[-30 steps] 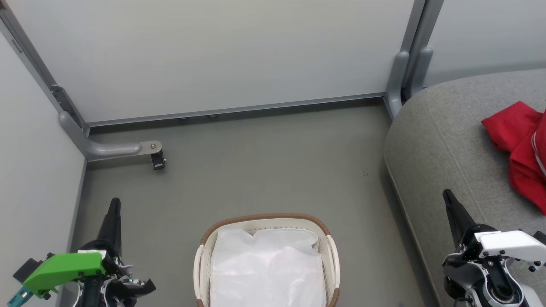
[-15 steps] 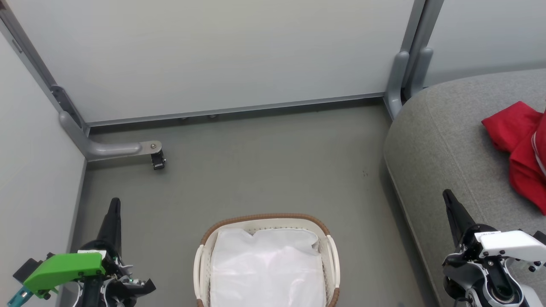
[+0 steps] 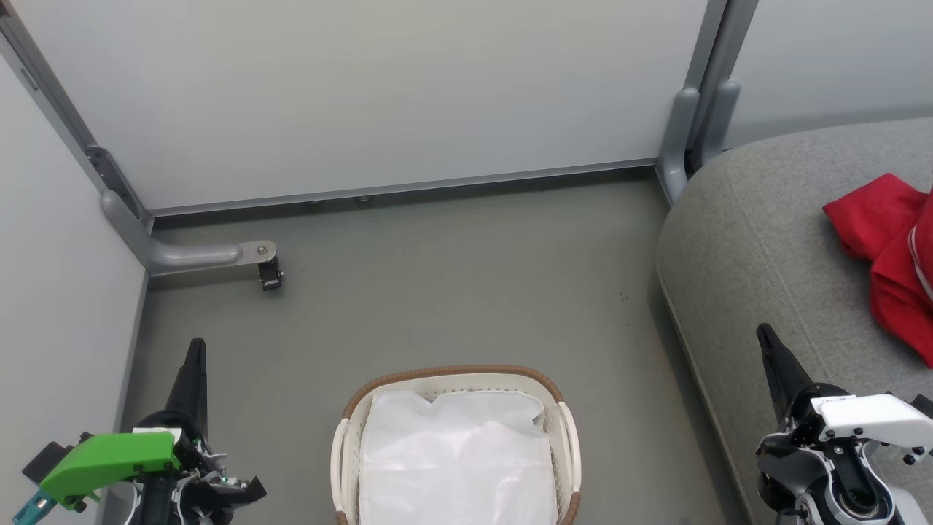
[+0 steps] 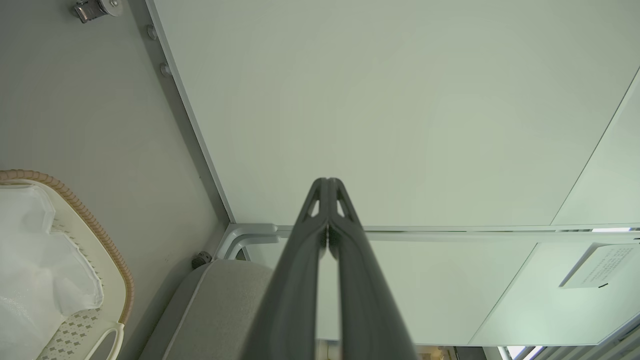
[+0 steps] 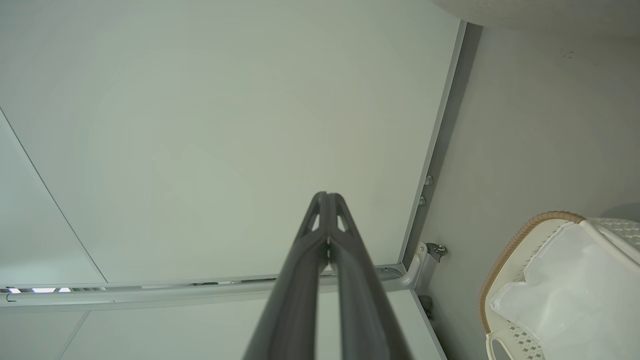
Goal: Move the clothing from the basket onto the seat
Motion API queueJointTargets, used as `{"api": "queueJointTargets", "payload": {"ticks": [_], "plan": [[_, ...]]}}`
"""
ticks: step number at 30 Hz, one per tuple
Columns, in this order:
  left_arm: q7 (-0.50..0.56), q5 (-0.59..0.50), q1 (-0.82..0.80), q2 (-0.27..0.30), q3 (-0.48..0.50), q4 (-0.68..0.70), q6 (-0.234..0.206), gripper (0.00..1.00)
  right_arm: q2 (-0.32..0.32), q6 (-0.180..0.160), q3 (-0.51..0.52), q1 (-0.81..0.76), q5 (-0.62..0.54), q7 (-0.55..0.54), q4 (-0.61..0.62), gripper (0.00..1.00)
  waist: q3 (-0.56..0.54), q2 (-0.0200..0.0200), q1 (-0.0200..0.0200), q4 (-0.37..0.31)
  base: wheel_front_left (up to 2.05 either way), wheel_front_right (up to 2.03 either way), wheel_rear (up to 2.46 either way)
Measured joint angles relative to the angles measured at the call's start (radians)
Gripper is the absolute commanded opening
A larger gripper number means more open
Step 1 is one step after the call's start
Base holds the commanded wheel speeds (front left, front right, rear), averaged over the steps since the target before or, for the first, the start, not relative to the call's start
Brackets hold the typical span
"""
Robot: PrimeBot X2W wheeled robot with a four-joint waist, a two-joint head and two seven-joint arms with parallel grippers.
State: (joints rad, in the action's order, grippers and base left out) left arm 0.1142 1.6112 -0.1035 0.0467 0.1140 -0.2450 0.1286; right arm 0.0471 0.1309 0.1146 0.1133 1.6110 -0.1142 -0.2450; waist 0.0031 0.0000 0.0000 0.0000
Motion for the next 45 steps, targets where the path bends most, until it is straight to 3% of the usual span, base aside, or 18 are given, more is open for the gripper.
{"api": "queueJointTargets", "payload": {"ticks": [45], "plan": [[0.000,0.000,0.000,0.000,0.000,0.000,0.000,0.00,0.000,0.000,0.000,0.000,0.000,0.000,0.000,0.00,0.000,0.0000,0.0000,0.000,0.00,0.00,0.00]]}}
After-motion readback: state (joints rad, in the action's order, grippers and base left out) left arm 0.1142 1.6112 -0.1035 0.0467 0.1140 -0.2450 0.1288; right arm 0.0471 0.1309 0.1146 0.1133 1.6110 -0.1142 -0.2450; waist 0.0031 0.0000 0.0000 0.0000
